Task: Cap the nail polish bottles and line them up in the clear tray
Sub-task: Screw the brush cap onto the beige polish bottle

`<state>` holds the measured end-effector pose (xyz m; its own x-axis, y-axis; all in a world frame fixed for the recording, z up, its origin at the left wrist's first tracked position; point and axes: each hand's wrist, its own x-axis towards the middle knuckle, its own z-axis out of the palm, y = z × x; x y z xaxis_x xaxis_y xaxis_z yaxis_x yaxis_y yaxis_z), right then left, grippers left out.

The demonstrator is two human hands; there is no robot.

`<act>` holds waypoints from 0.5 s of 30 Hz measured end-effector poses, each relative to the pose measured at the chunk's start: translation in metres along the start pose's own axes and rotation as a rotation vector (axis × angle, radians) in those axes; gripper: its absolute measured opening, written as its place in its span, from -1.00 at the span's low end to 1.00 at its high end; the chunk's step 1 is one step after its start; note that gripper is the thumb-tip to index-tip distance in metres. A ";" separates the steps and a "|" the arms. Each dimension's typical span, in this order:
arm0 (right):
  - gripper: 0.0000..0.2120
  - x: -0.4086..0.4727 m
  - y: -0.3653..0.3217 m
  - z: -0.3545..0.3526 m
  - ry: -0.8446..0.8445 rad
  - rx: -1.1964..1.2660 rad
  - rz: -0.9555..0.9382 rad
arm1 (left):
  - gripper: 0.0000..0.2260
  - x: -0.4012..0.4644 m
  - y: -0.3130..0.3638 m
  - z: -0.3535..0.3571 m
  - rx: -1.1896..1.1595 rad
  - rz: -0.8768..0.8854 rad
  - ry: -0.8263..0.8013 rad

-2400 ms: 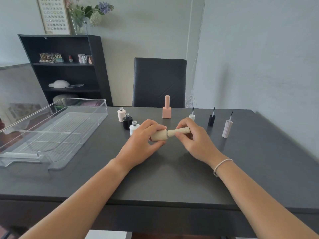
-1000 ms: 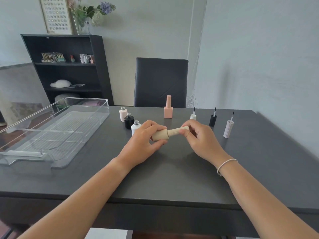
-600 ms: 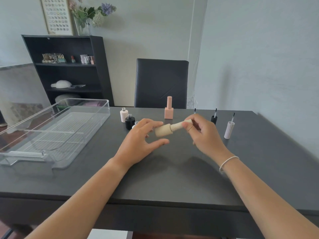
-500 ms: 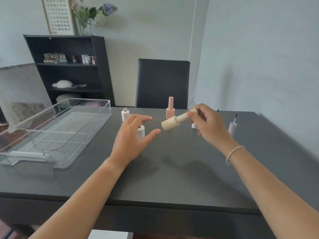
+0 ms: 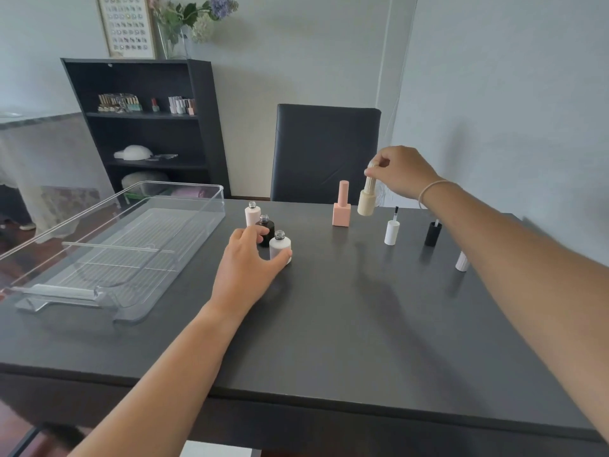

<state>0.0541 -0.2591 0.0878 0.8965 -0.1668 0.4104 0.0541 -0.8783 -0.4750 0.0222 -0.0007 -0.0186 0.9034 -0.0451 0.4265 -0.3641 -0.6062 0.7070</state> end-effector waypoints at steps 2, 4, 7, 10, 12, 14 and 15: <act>-0.82 0.006 0.001 0.006 -0.031 -0.064 0.028 | -0.58 0.001 -0.001 0.000 0.005 0.000 -0.009; -0.82 0.010 0.002 0.011 -0.059 -0.111 0.052 | -0.60 0.002 -0.002 0.001 0.018 0.000 -0.027; -0.85 0.011 0.002 0.018 -0.079 -0.154 0.059 | -0.66 0.003 -0.003 0.001 0.035 0.006 -0.051; -0.88 0.012 0.003 0.022 -0.092 -0.179 0.065 | -0.69 0.003 -0.003 0.001 0.047 0.016 -0.063; -0.88 0.012 0.003 0.023 -0.102 -0.196 0.071 | -0.71 0.003 -0.004 0.001 0.039 0.017 -0.064; -0.86 0.013 0.002 0.023 -0.095 -0.199 0.073 | -0.72 0.003 -0.003 0.001 0.029 0.017 -0.067; -0.85 0.013 0.002 0.024 -0.091 -0.196 0.074 | -0.72 0.003 -0.003 0.001 0.022 0.020 -0.070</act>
<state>0.0768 -0.2526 0.0734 0.9314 -0.2002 0.3041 -0.0913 -0.9369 -0.3374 0.0263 0.0007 -0.0198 0.9098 -0.1127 0.3995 -0.3782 -0.6219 0.6857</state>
